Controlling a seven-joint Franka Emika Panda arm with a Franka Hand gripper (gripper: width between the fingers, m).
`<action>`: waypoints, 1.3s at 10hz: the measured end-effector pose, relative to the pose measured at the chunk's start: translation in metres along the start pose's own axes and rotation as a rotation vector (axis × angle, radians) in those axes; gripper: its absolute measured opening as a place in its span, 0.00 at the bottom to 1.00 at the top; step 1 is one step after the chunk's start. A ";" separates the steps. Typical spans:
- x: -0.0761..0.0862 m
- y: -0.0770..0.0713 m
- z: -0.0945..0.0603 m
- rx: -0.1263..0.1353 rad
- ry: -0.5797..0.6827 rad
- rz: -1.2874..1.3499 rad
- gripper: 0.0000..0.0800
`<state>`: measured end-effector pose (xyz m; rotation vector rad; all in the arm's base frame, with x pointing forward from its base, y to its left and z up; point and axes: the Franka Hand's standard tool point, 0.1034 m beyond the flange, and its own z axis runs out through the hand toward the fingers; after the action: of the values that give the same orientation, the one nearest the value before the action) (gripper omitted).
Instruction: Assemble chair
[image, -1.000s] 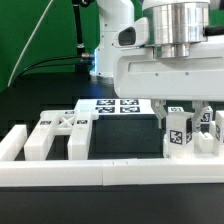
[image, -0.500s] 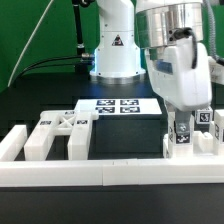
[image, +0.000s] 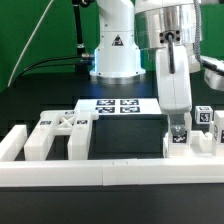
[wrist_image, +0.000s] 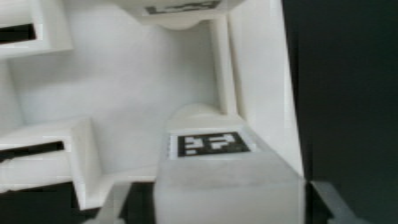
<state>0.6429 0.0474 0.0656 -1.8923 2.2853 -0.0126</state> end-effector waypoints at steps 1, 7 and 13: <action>0.000 0.000 0.000 0.000 0.000 -0.005 0.37; -0.003 -0.009 -0.021 0.014 -0.015 -0.098 0.80; -0.007 -0.015 -0.043 0.044 -0.030 -0.134 0.81</action>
Offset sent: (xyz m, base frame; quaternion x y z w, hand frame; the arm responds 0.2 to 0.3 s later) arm 0.0000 0.0000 0.0000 0.0000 0.0000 0.0000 1.0000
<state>0.6525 0.0473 0.1106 -2.0057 2.1171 -0.0505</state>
